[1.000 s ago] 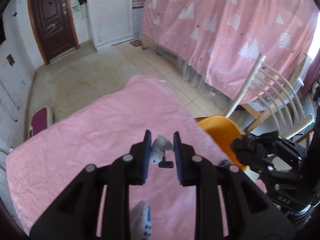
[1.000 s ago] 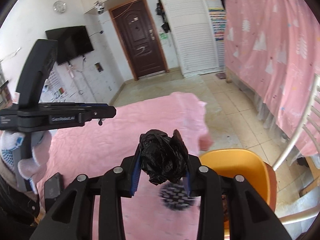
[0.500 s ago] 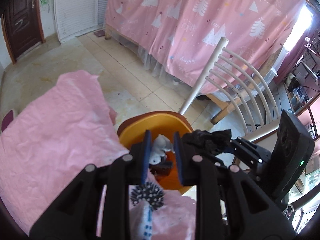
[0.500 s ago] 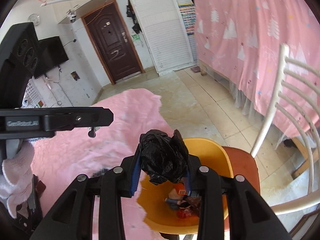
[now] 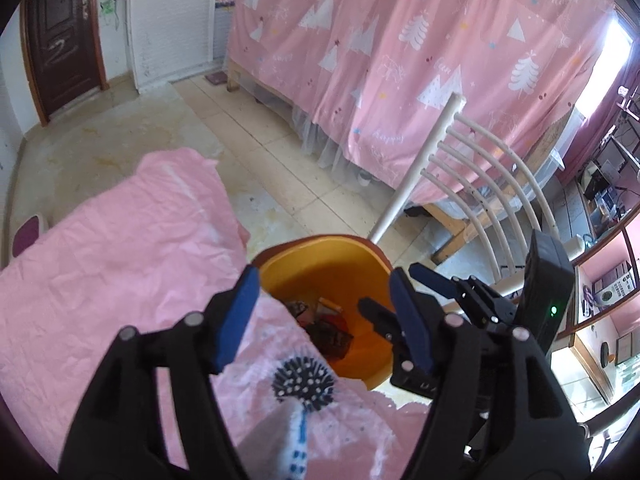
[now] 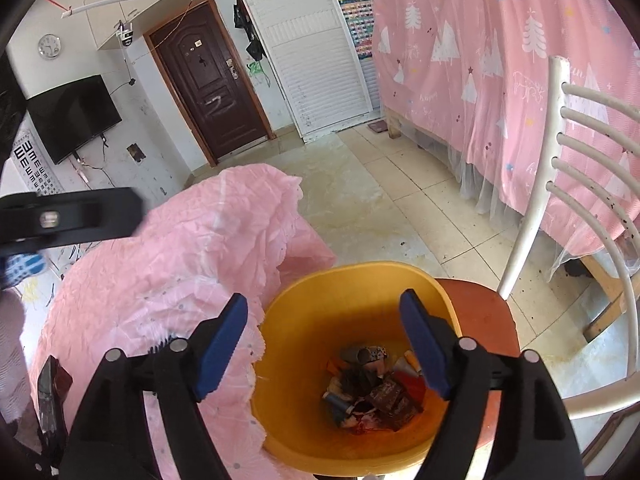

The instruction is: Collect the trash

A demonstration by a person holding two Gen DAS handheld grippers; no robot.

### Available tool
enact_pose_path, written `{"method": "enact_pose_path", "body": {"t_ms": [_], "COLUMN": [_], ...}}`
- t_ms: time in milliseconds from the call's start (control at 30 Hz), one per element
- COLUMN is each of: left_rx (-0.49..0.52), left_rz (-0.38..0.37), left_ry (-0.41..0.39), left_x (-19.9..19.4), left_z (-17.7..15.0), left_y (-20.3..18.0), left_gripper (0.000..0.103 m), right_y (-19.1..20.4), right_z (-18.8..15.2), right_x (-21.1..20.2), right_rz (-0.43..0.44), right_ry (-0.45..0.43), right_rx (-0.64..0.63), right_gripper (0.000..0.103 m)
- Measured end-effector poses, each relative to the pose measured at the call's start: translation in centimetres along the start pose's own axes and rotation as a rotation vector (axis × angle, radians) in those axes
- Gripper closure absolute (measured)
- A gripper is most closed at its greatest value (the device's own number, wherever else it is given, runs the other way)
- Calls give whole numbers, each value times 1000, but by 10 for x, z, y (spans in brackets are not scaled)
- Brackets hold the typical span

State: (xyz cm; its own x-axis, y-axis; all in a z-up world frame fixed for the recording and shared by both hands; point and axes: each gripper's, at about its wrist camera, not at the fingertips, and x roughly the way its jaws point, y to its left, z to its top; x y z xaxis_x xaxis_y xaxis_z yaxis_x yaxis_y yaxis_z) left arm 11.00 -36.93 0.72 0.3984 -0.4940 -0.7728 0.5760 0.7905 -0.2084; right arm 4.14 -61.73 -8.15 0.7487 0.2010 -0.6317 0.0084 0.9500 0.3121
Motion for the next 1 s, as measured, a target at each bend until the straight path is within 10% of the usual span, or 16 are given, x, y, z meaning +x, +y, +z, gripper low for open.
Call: {"method": "enact_pose_path", "body": {"t_ms": [567,1000], "left_rx": [-135,-257], "left_rz": [272,460], "left_ry": [-344,-427], "left_x": [-153,-219], "left_z": [-70,-145], "left_y": [100,180], "left_gripper": [9,8], "right_y": [148,243], "right_z": [17,0], "right_x": [-24,-18], "right_rz": [89,133], "right_ry": [-130,-108], "right_rx": [-198,-307], "right_gripper": [12,11]}}
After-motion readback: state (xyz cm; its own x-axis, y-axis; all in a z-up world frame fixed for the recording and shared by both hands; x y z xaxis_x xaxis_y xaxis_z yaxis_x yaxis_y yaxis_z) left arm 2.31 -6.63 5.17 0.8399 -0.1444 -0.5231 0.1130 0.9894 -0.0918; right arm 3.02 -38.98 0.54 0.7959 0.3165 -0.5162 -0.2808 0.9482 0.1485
